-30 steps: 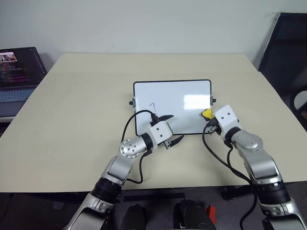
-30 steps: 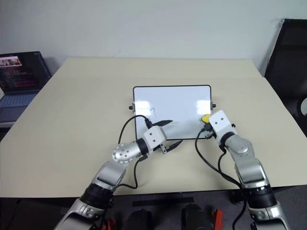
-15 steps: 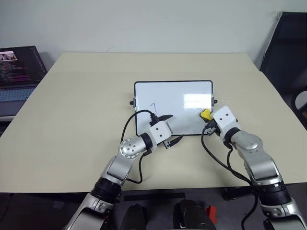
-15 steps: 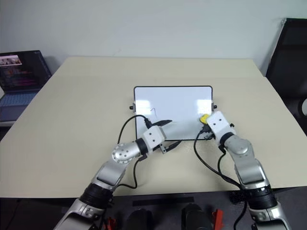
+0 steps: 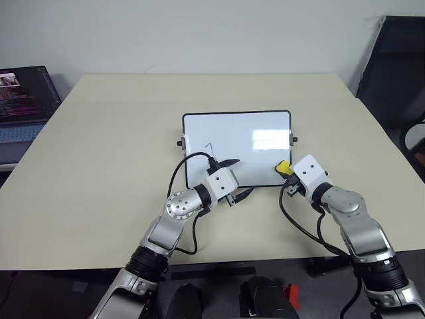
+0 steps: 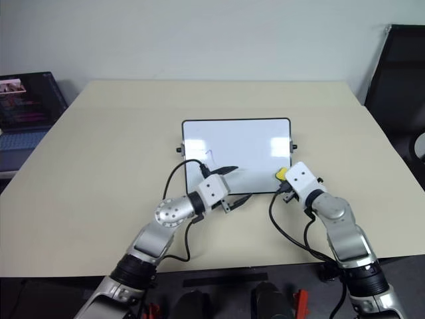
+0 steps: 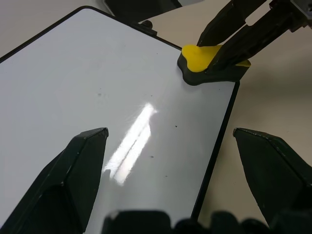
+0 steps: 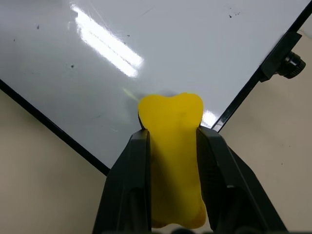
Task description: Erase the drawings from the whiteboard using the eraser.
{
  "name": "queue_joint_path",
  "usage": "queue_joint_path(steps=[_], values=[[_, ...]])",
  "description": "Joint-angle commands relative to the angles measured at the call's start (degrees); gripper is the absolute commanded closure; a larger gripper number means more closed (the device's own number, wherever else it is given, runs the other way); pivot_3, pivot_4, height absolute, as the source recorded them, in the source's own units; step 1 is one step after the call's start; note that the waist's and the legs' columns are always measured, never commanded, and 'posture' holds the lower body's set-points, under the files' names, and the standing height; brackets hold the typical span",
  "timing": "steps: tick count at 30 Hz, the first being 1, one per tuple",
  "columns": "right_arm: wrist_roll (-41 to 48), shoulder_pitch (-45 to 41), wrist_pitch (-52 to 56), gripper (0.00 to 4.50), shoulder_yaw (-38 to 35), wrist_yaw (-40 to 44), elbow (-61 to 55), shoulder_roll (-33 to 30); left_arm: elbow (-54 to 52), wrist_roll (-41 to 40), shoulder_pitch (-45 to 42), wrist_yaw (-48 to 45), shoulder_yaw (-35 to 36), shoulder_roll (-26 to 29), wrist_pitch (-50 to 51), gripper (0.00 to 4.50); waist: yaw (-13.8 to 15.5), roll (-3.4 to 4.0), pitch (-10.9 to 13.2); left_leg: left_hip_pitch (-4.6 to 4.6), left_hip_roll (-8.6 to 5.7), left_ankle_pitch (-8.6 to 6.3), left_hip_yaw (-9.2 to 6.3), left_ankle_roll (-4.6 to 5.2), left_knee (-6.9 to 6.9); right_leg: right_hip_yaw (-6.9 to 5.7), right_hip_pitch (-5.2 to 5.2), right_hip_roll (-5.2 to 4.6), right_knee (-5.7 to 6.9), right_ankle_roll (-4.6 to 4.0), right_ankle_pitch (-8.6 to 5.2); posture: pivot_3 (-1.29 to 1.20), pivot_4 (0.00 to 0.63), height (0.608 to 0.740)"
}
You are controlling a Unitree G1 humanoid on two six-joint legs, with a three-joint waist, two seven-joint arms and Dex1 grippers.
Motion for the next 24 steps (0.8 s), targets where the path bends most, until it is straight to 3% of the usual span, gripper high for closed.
queue_joint_path(steps=[1,10,16,24], values=[[0.71,-1.48,-1.82,3.54,-2.7,-2.31,0.54,1.29,-3.22,-0.42,-0.14,0.56,0.81,0.05,0.15,0.0,-0.01,0.0,0.0,0.01,0.0,0.0,0.02,0.0,0.0,0.03,0.0,0.0,0.01,0.01,0.0,0.0,0.15,0.74],[2.39,-0.94,-6.42,3.54,-3.27,-1.8,-0.53,1.94,-10.91,0.81,4.73,3.0,1.9,1.32,4.43,0.0,0.02,0.01,0.02,-0.27,0.0,-0.01,0.07,0.0,-0.11,0.15,-0.25,0.0,-0.08,0.05,0.03,0.0,0.15,0.74],[3.53,-5.53,-11.27,3.54,-2.76,-1.9,1.69,4.53,-17.27,3.08,10.33,8.56,5.21,2.26,9.04,0.0,0.11,0.05,0.09,-0.45,0.01,-0.01,0.03,0.0,-0.15,0.14,-0.44,0.01,-0.05,0.04,0.02,0.0,0.15,0.74],[2.12,-15.25,-18.13,3.54,2.18,-1.31,11.36,10.96,-18.29,5.63,12.01,14.06,8.5,2.44,13.04,0.0,0.21,0.05,0.1,-0.48,0.02,-0.01,0.04,0.0,-0.15,0.1,-0.47,0.01,-0.07,0.04,0.03,0.0,0.15,0.74]])
